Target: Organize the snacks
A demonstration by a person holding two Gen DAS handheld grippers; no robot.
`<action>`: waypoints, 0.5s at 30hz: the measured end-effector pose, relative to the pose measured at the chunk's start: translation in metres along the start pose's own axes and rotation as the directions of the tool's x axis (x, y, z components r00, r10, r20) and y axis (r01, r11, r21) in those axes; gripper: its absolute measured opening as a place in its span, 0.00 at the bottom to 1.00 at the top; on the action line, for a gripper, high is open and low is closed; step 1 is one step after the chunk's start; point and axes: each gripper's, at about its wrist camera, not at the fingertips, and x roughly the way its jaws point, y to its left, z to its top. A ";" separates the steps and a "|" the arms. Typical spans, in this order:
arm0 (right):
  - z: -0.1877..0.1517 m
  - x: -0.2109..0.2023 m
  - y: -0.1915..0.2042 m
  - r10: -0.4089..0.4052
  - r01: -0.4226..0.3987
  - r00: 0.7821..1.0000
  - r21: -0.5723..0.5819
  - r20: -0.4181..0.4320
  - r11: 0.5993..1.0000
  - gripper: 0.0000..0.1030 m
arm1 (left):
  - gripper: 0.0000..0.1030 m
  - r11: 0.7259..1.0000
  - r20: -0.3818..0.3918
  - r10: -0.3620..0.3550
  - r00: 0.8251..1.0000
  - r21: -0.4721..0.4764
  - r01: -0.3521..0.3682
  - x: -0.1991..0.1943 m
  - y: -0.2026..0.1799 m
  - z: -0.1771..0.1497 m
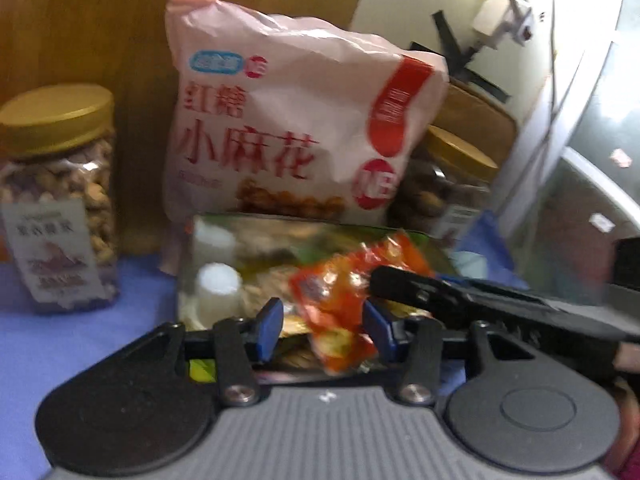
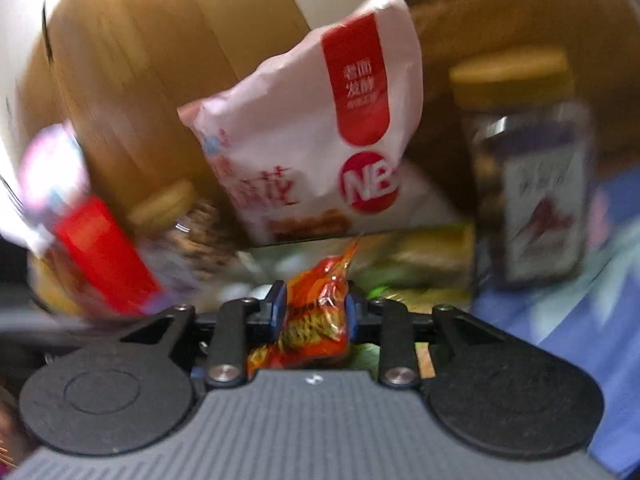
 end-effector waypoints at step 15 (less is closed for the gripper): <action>-0.086 -0.091 0.042 -0.068 0.079 0.985 -0.061 0.160 0.995 0.47 | 0.49 0.998 0.088 0.065 0.994 -0.003 -0.065 -0.098 -0.013 -0.071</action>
